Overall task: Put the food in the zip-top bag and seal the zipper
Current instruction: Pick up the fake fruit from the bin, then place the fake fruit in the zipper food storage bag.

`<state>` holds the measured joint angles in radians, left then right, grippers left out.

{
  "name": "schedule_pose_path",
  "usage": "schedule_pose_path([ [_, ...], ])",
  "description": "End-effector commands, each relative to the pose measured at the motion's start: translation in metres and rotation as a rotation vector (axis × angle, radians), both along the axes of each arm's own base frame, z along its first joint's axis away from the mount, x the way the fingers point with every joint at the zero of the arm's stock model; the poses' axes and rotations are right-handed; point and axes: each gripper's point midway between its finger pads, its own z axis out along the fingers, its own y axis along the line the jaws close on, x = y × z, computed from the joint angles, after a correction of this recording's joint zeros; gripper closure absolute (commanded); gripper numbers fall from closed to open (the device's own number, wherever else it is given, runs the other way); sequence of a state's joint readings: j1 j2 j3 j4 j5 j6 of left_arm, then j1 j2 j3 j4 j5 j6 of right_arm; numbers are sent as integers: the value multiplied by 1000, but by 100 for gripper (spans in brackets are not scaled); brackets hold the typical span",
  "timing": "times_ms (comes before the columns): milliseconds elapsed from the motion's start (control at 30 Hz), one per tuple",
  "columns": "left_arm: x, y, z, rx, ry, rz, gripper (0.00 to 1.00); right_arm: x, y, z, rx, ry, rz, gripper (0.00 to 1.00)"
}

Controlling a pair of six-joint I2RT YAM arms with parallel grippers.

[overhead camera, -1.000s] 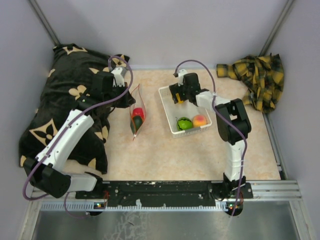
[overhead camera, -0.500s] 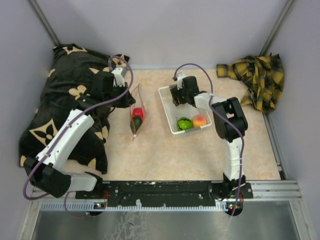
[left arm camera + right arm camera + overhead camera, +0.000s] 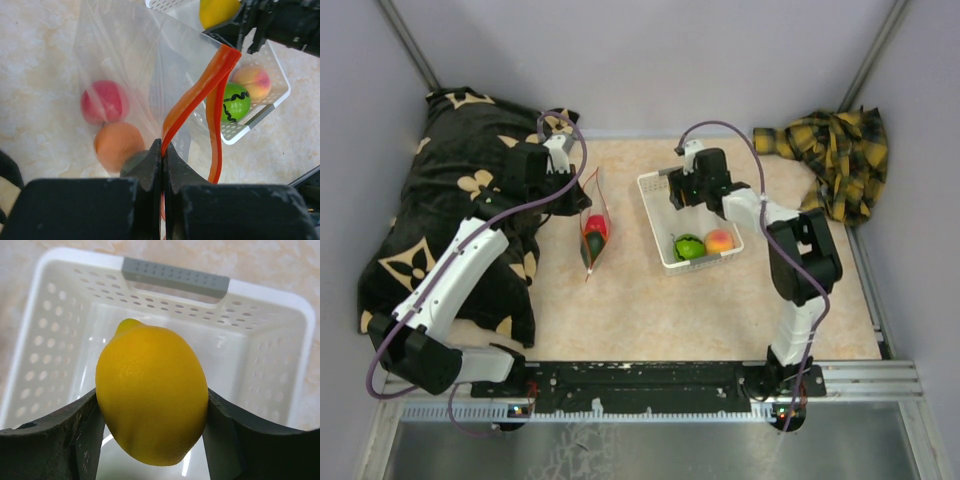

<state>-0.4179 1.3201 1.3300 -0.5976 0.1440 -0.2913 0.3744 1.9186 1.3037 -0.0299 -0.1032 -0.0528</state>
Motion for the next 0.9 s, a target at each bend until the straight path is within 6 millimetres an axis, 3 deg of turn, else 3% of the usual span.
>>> schedule_pose_path([
  [0,5,-3,3,-21,-16,-6,100,-10,1,72,101,-82,-7,60],
  [333,5,-5,-1,-29,-5,-13,100,-77,20,143,280,-84,33,60],
  [567,8,-4,-4,-23,-10,15,100,-137,62,172,425,-21,149,60],
  [867,5,-12,3,-1,-38,24,100,-196,102,206,566,31,284,60],
])
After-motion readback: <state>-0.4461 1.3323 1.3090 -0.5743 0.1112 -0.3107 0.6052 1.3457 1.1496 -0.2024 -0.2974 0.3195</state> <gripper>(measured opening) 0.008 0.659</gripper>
